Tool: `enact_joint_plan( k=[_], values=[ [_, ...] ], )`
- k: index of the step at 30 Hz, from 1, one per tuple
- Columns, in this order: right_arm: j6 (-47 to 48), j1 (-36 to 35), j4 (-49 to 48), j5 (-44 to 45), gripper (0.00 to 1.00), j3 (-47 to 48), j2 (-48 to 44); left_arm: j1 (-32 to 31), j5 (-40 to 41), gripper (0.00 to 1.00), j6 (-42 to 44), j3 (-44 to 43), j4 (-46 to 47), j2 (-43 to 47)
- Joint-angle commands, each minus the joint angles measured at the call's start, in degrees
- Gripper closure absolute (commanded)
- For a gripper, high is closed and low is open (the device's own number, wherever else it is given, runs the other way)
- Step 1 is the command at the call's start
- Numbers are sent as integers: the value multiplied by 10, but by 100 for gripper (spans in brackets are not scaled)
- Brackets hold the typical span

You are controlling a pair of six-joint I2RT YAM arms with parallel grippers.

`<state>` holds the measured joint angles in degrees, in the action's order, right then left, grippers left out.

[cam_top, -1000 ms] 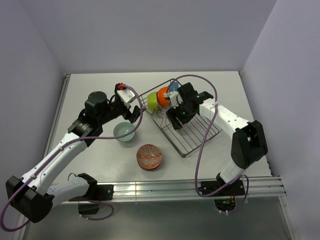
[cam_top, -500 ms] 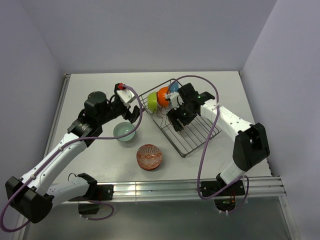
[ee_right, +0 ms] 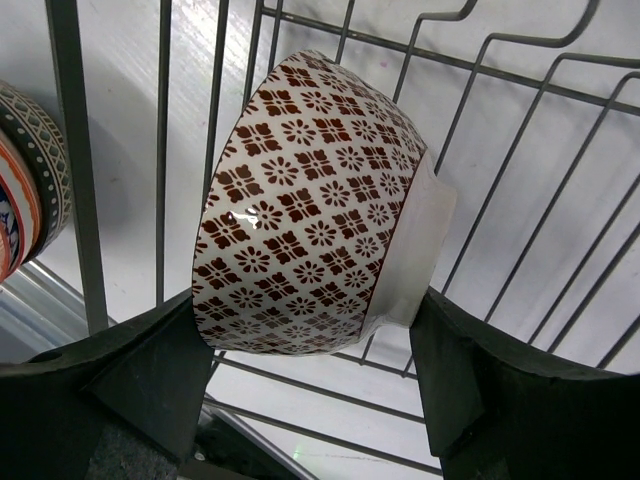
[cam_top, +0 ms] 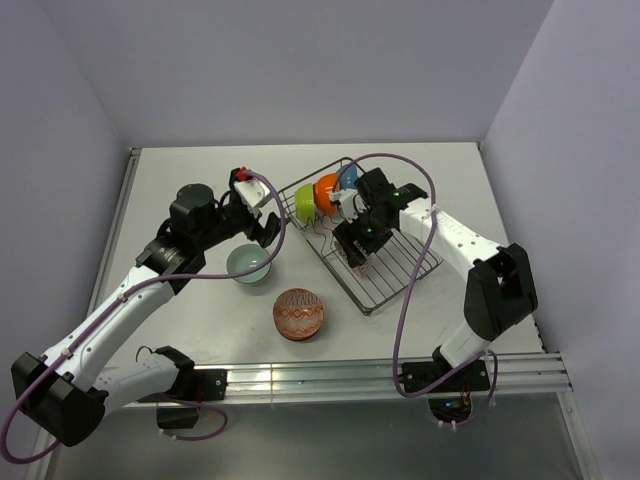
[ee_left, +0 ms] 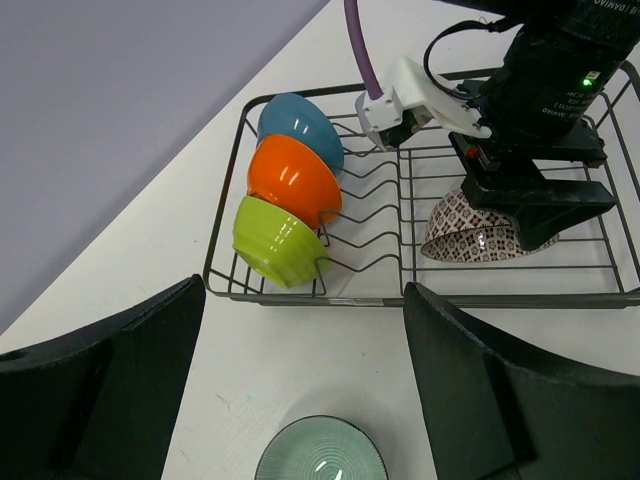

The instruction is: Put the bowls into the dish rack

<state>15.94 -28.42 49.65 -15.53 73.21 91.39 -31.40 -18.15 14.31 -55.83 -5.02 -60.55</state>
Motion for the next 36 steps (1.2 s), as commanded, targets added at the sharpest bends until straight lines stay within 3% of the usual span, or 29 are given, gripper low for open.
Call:
enact_joint_plan(
  k=[1, 4, 8, 18, 19, 27, 36],
  values=[
    [-2, -6, 7, -10, 93, 34, 9, 3, -9, 14, 5, -1, 19, 9],
    [-5, -7, 14, -11, 84, 40, 19, 3, -7, 14, 9, 0, 19, 9],
    [-10, -7, 21, -14, 62, 49, 30, 2, -7, 14, 12, 0, 14, 9],
    [-14, -7, 40, -27, 36, 75, 28, 3, -10, 14, 17, 3, 14, 9],
    [-13, -7, 44, -34, 28, 76, 30, 2, -11, 14, 17, 2, 14, 9],
    [-9, -7, 61, -42, 27, 84, 47, 2, -14, 14, 21, 1, 10, 9],
    [-9, -6, 35, 4, 39, 66, 44, 2, -14, 14, 24, 1, 8, 9]
  ],
)
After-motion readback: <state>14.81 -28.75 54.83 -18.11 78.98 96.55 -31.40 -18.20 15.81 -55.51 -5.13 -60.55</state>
